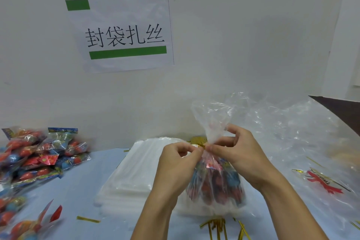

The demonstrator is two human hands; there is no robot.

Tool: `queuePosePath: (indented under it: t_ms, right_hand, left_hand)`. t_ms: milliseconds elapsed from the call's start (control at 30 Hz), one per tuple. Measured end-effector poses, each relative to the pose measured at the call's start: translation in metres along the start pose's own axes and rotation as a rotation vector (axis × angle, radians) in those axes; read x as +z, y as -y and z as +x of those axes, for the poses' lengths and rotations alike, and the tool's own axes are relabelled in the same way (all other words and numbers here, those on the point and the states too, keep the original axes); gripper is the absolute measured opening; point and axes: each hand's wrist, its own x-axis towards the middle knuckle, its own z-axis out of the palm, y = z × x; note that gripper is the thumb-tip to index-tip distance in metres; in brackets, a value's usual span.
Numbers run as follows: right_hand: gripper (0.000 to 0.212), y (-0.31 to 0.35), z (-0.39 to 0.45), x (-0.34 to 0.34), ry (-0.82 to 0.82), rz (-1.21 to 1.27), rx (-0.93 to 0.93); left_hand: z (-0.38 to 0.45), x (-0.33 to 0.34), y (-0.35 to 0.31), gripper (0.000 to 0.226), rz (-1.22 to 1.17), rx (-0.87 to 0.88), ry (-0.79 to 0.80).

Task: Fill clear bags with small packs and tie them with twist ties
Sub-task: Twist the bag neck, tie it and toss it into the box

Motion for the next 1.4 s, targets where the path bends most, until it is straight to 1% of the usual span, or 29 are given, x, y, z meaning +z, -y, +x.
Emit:
queuePosePath:
  t_ms: [167,267,333,433,500,567,667,700,833,933,1000,1100,1233,1400]
  right_hand:
    - [0.044,0.001,0.000,0.001,-0.006,-0.056,-0.058]
    - [0.041,0.002,0.001,0.002,0.023,-0.082,-0.086]
    - [0.043,0.001,0.001,0.003,0.014,-0.084,-0.101]
    - [0.052,0.000,0.000,0.005,0.000,-0.111,-0.121]
    - [0.052,0.002,0.000,0.006,0.001,-0.147,-0.158]
    - [0.051,0.004,0.000,0.009,0.005,-0.167,-0.184]
    - [0.055,0.006,0.000,0.010,-0.034,-0.189,-0.217]
    - [0.056,0.006,0.001,0.010,-0.049,-0.184,-0.225]
    - [0.056,0.003,0.002,0.010,-0.079,-0.174,-0.247]
    - [0.058,0.002,0.002,0.011,-0.072,-0.162,-0.243]
    - [0.058,0.002,0.002,0.012,-0.068,-0.151,-0.240]
    - [0.057,0.003,0.001,0.014,-0.054,-0.169,-0.243]
    - [0.058,0.003,0.002,0.013,-0.052,-0.204,-0.243]
    - [0.052,0.003,0.002,0.010,-0.037,-0.229,-0.211]
  left_hand:
    - [0.000,-0.001,-0.003,0.017,-0.011,0.008,0.001]
    - [0.000,0.000,-0.004,0.017,0.003,-0.022,-0.005]
    - [0.000,-0.001,-0.005,0.020,-0.013,-0.057,-0.028]
    - [-0.001,-0.006,-0.007,0.020,-0.117,-0.142,0.004]
    - [-0.001,-0.009,-0.008,0.018,-0.201,-0.189,0.033]
    - [-0.002,-0.011,-0.008,0.020,-0.235,-0.213,0.044]
    - [-0.002,-0.011,-0.008,0.016,-0.184,-0.231,0.032]
    - [-0.002,-0.010,-0.009,0.018,-0.158,-0.234,0.017]
    - [-0.003,-0.008,-0.014,0.037,-0.018,-0.233,-0.035]
    - [-0.002,-0.009,-0.014,0.043,-0.012,-0.254,-0.030]
    - [0.000,-0.011,-0.012,0.040,-0.053,-0.273,0.005]
    - [-0.001,-0.013,-0.013,0.026,-0.107,-0.308,0.069]
    - [-0.002,-0.011,-0.014,0.015,-0.135,-0.324,0.033]
    - [-0.003,-0.006,-0.012,0.008,-0.089,-0.259,-0.001]
